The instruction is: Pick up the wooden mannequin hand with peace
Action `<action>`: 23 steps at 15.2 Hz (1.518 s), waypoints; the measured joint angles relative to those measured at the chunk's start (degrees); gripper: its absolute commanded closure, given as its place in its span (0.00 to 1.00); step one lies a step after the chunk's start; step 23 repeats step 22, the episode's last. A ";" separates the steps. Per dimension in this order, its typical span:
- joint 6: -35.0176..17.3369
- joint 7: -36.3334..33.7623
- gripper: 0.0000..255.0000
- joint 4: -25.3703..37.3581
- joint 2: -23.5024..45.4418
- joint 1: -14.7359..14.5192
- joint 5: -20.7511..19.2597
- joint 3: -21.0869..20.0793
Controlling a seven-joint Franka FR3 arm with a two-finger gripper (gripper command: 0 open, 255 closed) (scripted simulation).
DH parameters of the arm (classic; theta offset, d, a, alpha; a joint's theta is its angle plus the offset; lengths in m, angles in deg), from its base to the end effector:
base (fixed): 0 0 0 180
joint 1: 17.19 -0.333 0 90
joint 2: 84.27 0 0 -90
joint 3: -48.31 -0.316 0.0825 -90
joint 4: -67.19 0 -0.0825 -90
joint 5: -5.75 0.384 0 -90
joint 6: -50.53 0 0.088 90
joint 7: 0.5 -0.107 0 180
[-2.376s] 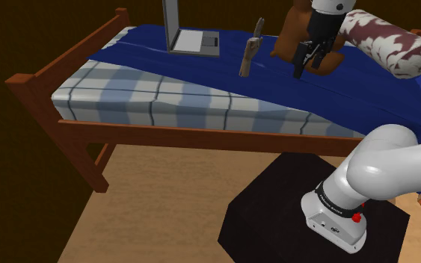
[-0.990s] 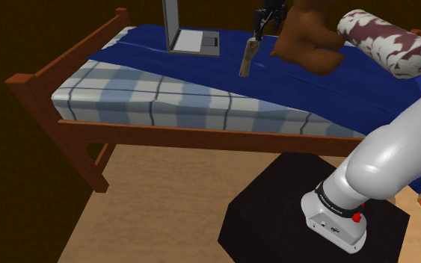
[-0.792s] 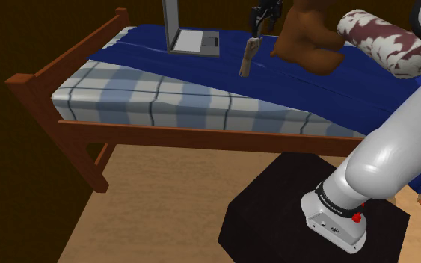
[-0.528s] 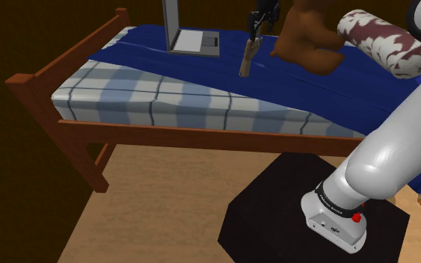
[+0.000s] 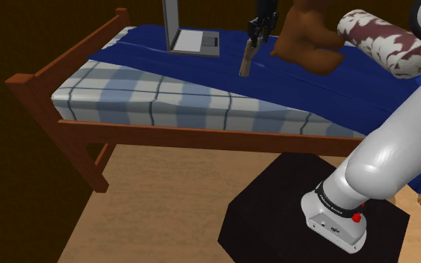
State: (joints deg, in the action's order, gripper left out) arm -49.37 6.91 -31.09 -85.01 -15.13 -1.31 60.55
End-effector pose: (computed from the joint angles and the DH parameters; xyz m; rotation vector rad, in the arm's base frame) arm 0.5421 -0.1503 0.5786 3.0130 -0.1531 0.0268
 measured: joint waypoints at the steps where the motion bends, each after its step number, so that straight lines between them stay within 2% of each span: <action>1: -0.05 -0.01 1.00 -0.04 -0.02 0.00 0.00 0.00; 9: 1.46 0.08 1.00 1.38 0.10 -0.05 0.04 -0.05; 20: 10.74 1.41 1.00 13.09 2.51 0.07 0.63 0.06; 23: 11.87 1.59 1.00 14.45 2.73 0.10 0.68 0.09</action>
